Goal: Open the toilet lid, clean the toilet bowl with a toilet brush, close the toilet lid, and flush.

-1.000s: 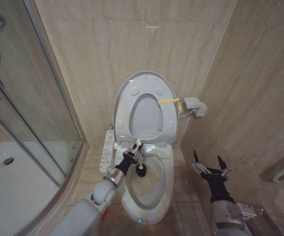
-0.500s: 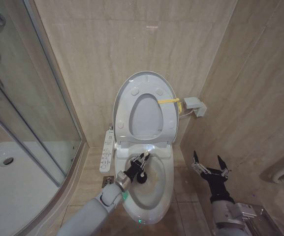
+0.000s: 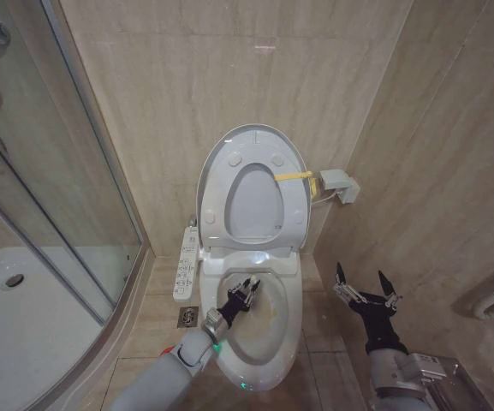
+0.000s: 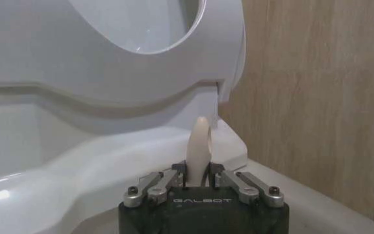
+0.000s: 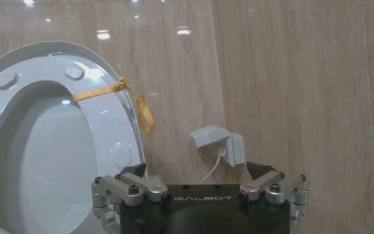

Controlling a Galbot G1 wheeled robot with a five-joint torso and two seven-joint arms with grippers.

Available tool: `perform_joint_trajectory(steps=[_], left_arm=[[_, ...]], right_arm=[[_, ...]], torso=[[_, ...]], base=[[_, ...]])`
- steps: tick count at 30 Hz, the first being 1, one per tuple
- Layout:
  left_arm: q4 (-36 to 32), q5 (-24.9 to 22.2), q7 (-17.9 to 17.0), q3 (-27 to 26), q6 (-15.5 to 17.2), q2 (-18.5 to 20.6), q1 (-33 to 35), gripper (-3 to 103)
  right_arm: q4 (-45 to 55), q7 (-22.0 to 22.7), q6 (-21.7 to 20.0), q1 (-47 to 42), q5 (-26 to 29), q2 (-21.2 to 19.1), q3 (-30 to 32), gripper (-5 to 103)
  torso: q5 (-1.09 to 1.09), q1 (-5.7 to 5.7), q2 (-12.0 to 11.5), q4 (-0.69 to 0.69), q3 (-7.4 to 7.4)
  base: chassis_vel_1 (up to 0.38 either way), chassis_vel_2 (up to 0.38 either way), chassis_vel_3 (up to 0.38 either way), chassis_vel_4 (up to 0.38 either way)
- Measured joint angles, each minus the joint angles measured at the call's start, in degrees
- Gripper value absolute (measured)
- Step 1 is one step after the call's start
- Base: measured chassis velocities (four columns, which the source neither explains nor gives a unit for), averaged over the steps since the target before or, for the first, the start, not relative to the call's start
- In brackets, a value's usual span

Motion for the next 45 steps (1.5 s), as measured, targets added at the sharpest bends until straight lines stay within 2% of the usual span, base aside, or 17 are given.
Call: perform_joint_trajectory(steps=[12, 15, 21, 28, 33, 42, 45], left_arm=[[-0.05, 2.36, -0.34, -2.46, -0.53, -0.53, 0.81, 22], [-2.36, 3.34, -0.55, -4.09, -1.07, -1.33, -1.00, 22], [-3.34, 3.65, -0.44, -4.74, -1.45, -2.98, -2.78, 22], [0.32, 3.59, 0.41, -1.42, -2.73, -6.02, -5.86, 22], [2.17, 3.09, 0.88, 0.90, -3.16, -6.79, -7.84, 22], [5.39, -1.00, 2.27, 4.33, -3.94, -8.46, -12.42, 22], [7.49, -2.36, 2.56, 5.21, -4.17, -10.60, -13.61, 22]], right_arm=[[0.00, 0.00, 0.00, 0.00, 0.00, 0.00, 0.00, 100], [0.00, 0.00, 0.00, 0.00, 0.00, 0.00, 0.00, 100], [0.00, 0.00, 0.00, 0.00, 0.00, 0.00, 0.00, 100], [0.00, 0.00, 0.00, 0.00, 0.00, 0.00, 0.00, 100], [0.00, 0.00, 0.00, 0.00, 0.00, 0.00, 0.00, 100], [0.00, 0.00, 0.00, 0.00, 0.00, 0.00, 0.00, 100], [0.00, 0.00, 0.00, 0.00, 0.00, 0.00, 0.00, 100]], torso=[[-0.01, 0.00, -0.01, 0.00, 0.02], [0.00, 0.00, 0.00, -0.03, 0.02], [0.00, 0.00, -0.01, -0.01, 0.02], [0.00, 0.01, -0.01, -0.01, 0.01], [0.00, 0.01, -0.01, -0.01, 0.01], [0.00, 0.01, -0.01, 0.00, 0.01], [0.00, 0.01, -0.01, -0.01, 0.01]], base=[[0.000, 0.000, 0.000, 0.000], [0.000, 0.000, 0.000, 0.000], [0.000, 0.000, 0.000, 0.000], [0.000, 0.000, 0.000, 0.000], [0.000, 0.000, 0.000, 0.000], [0.000, 0.000, 0.000, 0.000], [0.000, 0.000, 0.000, 0.000]])
